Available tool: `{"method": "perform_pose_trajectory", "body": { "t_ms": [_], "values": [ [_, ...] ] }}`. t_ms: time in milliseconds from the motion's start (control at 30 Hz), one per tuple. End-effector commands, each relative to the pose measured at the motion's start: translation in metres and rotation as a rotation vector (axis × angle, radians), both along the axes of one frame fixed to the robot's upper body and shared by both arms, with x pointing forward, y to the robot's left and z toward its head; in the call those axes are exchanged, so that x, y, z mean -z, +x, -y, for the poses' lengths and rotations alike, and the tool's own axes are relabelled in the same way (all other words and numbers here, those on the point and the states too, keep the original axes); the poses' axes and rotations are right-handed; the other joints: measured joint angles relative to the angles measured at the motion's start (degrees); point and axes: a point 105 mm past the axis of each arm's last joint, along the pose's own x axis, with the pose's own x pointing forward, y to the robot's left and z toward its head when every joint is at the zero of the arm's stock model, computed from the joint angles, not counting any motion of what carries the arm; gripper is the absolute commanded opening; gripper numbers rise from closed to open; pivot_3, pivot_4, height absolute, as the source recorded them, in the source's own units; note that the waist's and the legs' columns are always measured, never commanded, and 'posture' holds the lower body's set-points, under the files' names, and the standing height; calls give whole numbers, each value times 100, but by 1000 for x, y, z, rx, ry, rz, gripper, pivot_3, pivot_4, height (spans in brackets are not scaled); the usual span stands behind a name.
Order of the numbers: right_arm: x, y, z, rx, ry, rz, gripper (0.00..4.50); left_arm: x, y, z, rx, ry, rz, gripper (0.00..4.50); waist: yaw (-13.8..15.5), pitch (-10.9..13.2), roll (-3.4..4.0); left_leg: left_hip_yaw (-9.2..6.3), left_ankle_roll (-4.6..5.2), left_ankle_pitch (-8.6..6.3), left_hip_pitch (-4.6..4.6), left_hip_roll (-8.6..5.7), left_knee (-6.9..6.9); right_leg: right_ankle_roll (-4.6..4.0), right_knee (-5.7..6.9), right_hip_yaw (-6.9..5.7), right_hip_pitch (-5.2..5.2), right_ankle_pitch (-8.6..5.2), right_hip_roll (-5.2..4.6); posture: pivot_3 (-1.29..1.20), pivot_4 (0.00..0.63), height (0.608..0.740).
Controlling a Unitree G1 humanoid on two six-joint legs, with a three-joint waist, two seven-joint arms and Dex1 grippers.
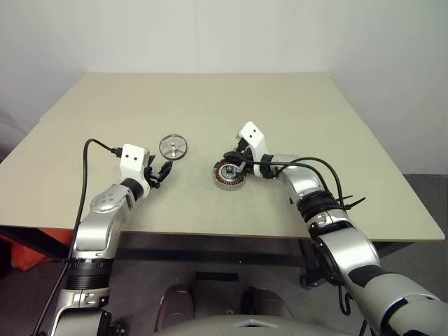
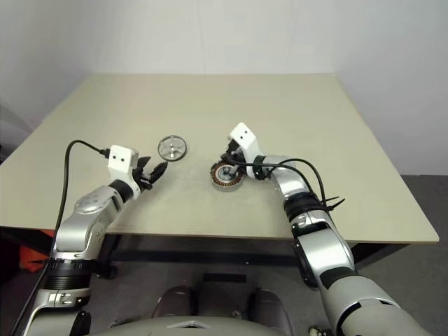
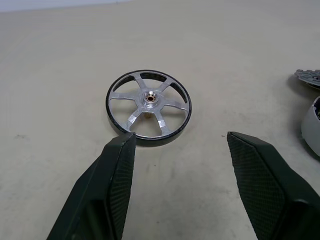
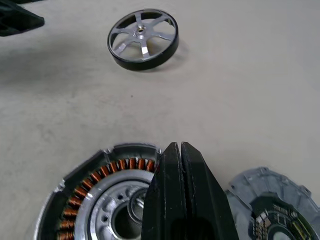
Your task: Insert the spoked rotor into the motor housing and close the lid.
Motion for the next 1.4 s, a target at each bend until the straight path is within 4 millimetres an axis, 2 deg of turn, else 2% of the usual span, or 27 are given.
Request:
{"method": "perform_pose_trajectory", "body": {
  "t_ms": [33, 467, 833, 1133, 1400],
  "values": [
    [-18, 5, 0, -3, 20, 64, 20, -16, 1, 3, 12, 8, 65, 3052, 0, 0, 0, 0, 0, 0, 0, 0, 0, 0, 0, 0, 0, 0, 0, 0, 0, 740],
    [4, -3, 2, -2, 12, 16, 20, -17, 2, 0, 3, 15, 68, 3052, 1, 0, 0, 0, 0, 0, 1, 0, 1, 0, 3, 0, 0, 0, 0, 0, 0, 740],
    [0, -4, 9, -2, 23, 24, 20, -17, 3, -5, -5, 24, 70, 3052, 1, 0, -1, 0, 0, 1, 3, 0, 1, 0, 5, 0, 1, 0, 0, 0, 0, 740],
    [8, -12, 20, -8, 5, 14, 20, -27, 10, -35, -74, 49, 96, 3052, 4, -1, -2, 0, 0, 1, 8, -1, 2, 0, 5, 0, 5, 0, 0, 0, 0, 740],
    [4, -16, 13, -30, 16, 26, 20, -29, 12, -46, -101, 55, 104, 3052, 6, -1, -3, -1, 0, 1, 10, -1, 2, 0, 5, 0, 9, 0, 0, 0, 0, 740]
  ]
}}
